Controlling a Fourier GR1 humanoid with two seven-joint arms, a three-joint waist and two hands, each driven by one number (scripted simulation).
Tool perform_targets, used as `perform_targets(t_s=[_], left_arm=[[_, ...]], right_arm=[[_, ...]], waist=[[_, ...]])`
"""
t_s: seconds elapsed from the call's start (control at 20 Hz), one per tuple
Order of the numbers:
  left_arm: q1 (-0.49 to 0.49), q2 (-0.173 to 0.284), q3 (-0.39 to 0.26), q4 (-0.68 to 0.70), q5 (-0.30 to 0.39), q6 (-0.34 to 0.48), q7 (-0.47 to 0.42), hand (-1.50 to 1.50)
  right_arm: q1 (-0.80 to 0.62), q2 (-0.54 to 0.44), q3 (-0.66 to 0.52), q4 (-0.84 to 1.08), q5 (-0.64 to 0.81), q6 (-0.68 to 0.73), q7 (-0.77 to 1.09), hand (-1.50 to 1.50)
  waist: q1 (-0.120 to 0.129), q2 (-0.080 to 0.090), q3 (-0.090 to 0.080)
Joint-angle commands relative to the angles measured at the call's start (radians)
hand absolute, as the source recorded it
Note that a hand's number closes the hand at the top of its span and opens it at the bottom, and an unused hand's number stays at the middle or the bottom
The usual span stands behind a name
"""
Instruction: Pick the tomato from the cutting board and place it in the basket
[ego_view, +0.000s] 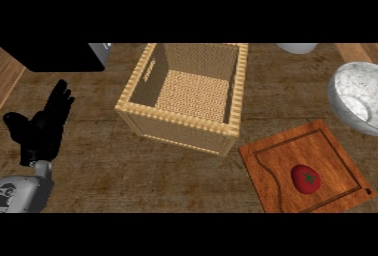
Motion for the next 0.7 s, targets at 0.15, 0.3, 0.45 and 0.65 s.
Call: perform_targets(t_s=[0.15,0.3,0.45,0.65], left_arm=[[-0.004,-0.027,0.036,0.024,-0.008,-0.047,-0.029,0.00],[-0.021,0.000,0.059,0.002,-0.006,-0.078,0.039,0.00],[0.022,-0.065,0.019,-0.044,-0.084,-0.025,0.023,0.00],[-0.009,-0.040,0.068,-0.014,-0.055,-0.072,0.023,0.00]], right_arm=[[0.007,0.196,0.029,0.056,0.148,-0.028,-0.106,-1.50],[-0.022,0.265,0.073,0.080,0.223,-0.047,-0.109,-1.50],[-0.064,0.289,0.037,0.144,0.245,0.005,-0.146,-1.50],[-0.033,0.393,0.118,0.220,0.403,-0.103,-0.297,-1.50]], waist=[[0.009,0.003,0.001],[0.012,0.003,0.001],[0.013,0.003,0.001],[0.013,0.003,0.001]])
